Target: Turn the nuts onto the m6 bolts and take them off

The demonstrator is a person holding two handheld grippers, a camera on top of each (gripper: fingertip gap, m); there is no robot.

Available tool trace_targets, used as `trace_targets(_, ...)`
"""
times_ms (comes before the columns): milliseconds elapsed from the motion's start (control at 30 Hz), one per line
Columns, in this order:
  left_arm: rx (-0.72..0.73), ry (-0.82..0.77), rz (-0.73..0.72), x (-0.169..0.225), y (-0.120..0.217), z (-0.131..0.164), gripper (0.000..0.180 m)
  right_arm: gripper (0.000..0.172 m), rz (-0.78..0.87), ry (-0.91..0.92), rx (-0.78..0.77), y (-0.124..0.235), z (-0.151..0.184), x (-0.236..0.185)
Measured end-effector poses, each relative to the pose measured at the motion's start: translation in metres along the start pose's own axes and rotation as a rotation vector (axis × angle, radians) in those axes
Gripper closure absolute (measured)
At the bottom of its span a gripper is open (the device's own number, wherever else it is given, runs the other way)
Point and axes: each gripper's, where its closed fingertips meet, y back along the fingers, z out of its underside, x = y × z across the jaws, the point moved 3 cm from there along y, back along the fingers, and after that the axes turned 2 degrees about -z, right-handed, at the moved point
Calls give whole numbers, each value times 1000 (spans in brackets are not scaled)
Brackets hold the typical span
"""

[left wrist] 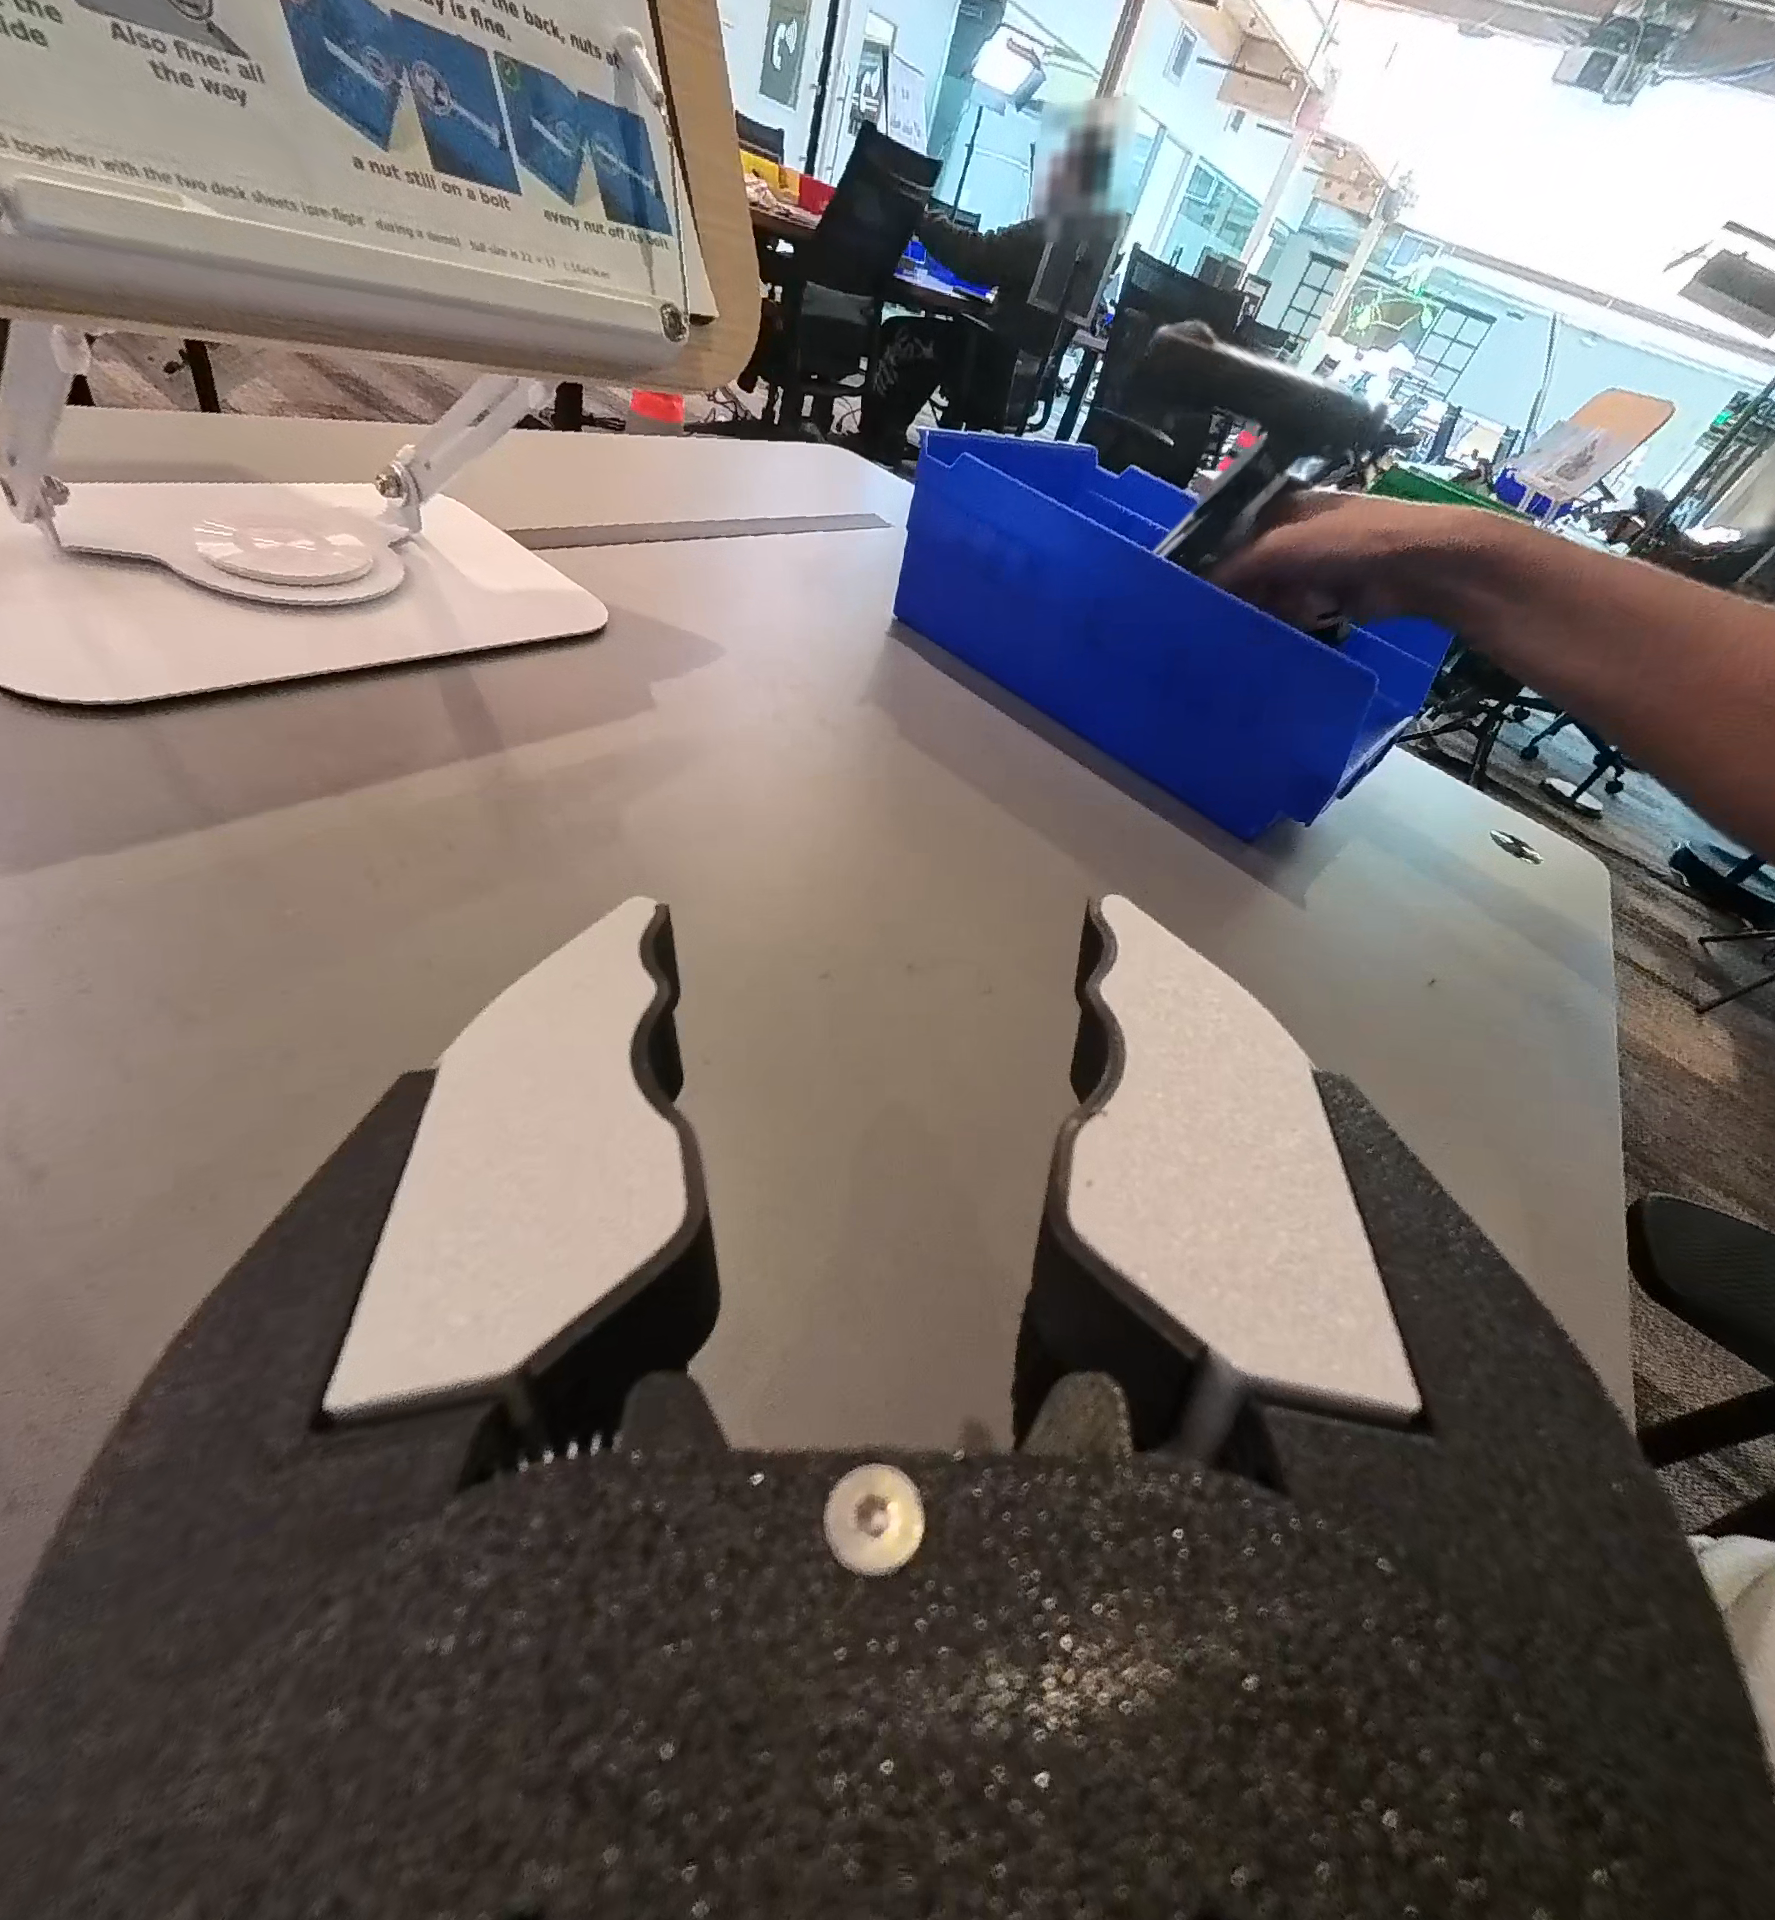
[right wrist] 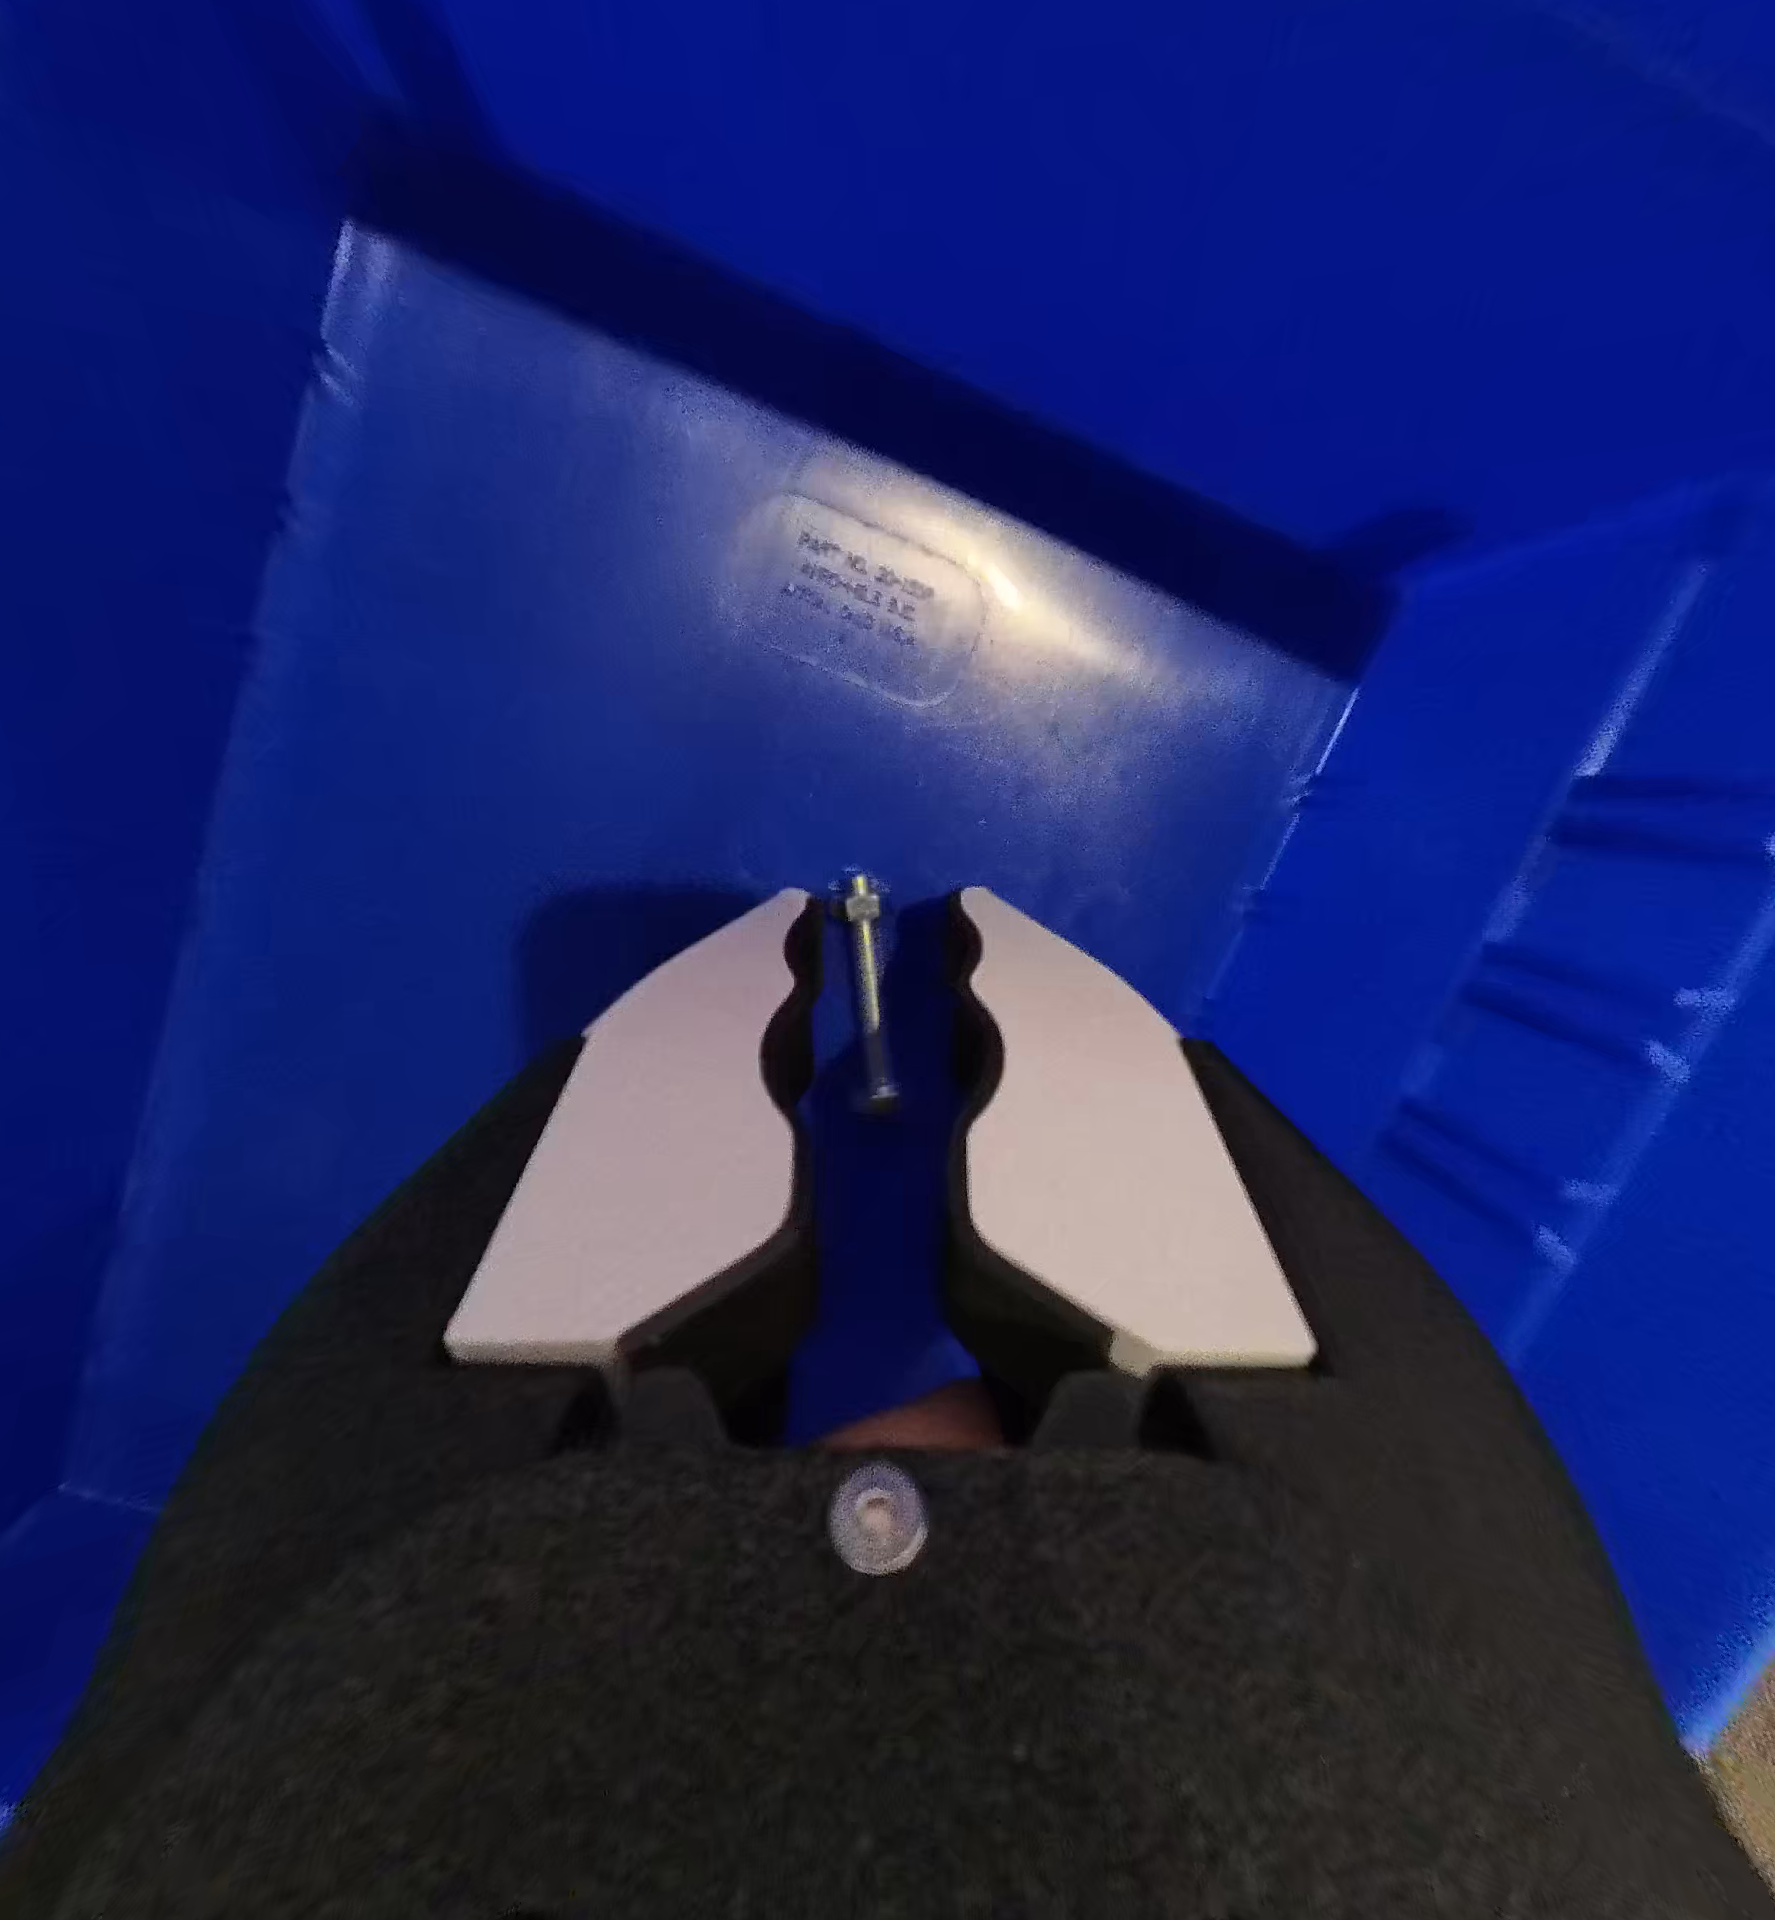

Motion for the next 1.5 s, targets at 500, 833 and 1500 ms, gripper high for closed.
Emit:
trace_targets(500,1,-78,-124,-9,2,0,111,138,-411,367,766,124,25,-364)
trace_targets(833,-68,-111,-161,-8,-4,11,112,138,-204,286,988,72,-2,-344)
trace_targets(1500,-997,-7,-480,-193,189,9,129,148,-228,307,1072,84,4,-342)
